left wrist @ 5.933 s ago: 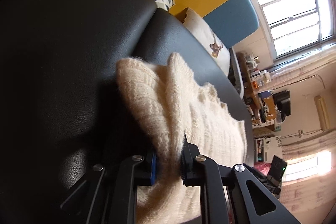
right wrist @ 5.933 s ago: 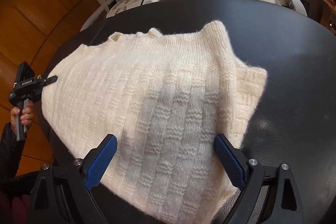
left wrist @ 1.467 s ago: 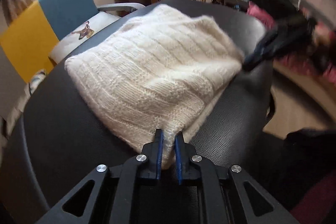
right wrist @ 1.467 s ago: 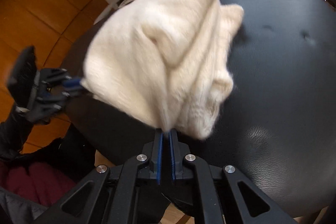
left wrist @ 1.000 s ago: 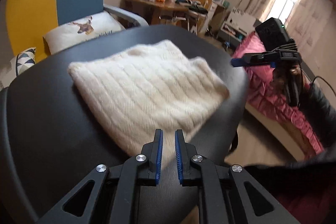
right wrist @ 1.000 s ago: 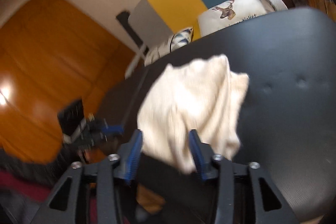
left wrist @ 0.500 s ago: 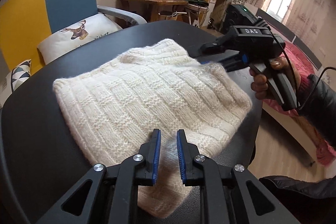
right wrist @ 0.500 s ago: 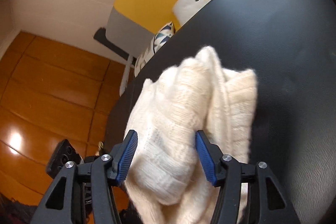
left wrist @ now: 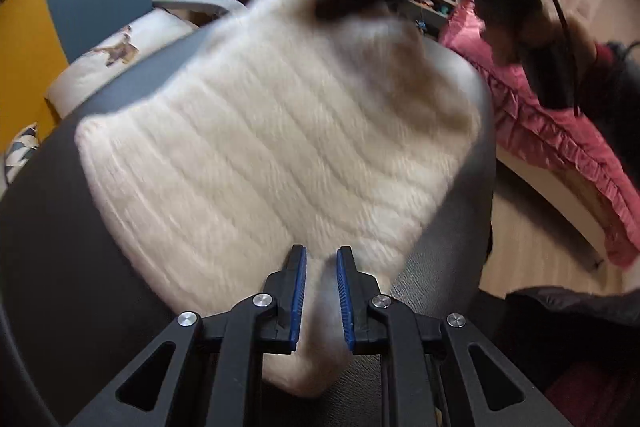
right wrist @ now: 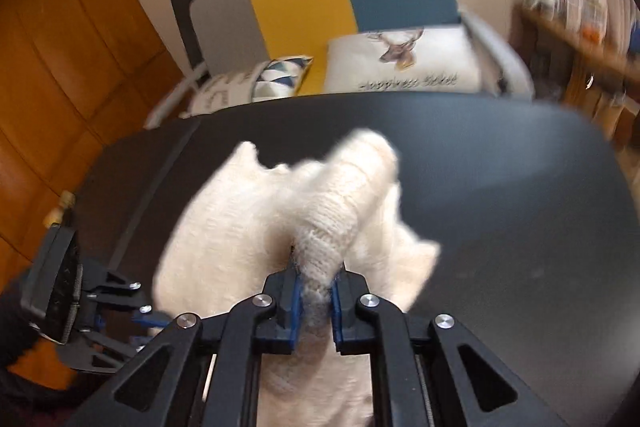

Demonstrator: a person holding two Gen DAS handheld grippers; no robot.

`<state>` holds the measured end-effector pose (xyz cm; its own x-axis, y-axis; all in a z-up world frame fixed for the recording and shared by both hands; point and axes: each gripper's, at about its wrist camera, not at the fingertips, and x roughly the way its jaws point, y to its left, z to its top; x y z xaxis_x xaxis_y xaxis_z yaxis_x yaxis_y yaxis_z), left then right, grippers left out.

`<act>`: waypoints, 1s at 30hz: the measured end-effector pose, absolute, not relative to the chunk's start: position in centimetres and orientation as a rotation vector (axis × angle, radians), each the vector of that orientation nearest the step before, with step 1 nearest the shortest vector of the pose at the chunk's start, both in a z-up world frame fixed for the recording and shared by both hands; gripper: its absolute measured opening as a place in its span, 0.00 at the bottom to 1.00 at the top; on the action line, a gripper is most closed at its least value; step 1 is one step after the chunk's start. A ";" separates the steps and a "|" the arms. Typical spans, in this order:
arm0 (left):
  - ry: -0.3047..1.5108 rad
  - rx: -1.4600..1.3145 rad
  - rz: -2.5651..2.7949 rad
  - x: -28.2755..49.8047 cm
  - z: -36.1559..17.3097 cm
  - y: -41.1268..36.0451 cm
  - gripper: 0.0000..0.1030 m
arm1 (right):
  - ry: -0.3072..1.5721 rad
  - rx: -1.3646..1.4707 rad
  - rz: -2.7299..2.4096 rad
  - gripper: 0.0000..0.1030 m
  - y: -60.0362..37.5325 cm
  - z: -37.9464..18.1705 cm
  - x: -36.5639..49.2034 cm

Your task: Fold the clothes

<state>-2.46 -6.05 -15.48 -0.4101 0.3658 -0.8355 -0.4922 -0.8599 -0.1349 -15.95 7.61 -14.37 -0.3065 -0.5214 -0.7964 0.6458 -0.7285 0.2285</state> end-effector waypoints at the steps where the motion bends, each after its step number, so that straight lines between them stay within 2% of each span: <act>1: 0.171 -1.300 2.270 -2.3 -15.7 -6.0 0.16 | 0.194 1.245 -2.078 0.10 7.7 -15.7 -16.2; 3: 0.129 -1.294 2.260 -2.2 -15.6 -6.1 0.16 | 0.179 1.339 -2.075 0.10 8.3 -18.6 -16.6; 7: 0.061 -1.297 2.225 -2.0 -15.0 -6.6 0.16 | -0.074 1.375 -2.042 0.10 10.9 -21.2 -17.0; 12: -0.235 -1.205 2.229 -4.1 -11.9 -9.8 0.16 | -0.276 1.392 -1.948 0.10 12.2 -22.8 -16.6; 14: -0.365 -1.148 2.265 -5.1 -10.5 -11.2 0.21 | -0.306 1.385 -1.904 0.10 12.2 -23.1 -15.6; 18: -0.312 -1.171 2.353 -7.4 -10.4 -11.2 0.23 | -0.309 1.364 -1.837 0.10 11.8 -23.0 -13.1; 24: -0.049 -1.294 2.310 -8.3 -13.9 -6.3 0.23 | -0.412 1.334 -1.880 0.11 13.1 -23.1 -11.6; 27: -0.032 -1.279 2.312 -7.6 -14.2 -6.0 0.24 | -0.487 1.292 -1.936 0.19 15.3 -22.0 -10.9; 28: -0.033 -1.282 2.314 -7.6 -14.1 -6.0 0.24 | -0.455 1.262 -1.989 0.23 15.6 -20.9 -10.6; 30: -0.015 -1.282 2.313 -7.5 -13.7 -6.0 0.24 | -0.374 1.199 -2.099 0.23 16.0 -18.6 -10.0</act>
<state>-7.48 -5.98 -13.68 -0.4374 0.4220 -0.7941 -0.4119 -0.8790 -0.2403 -9.98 16.03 -18.61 -0.3432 -0.6823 -0.6455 0.4174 -0.7264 0.5460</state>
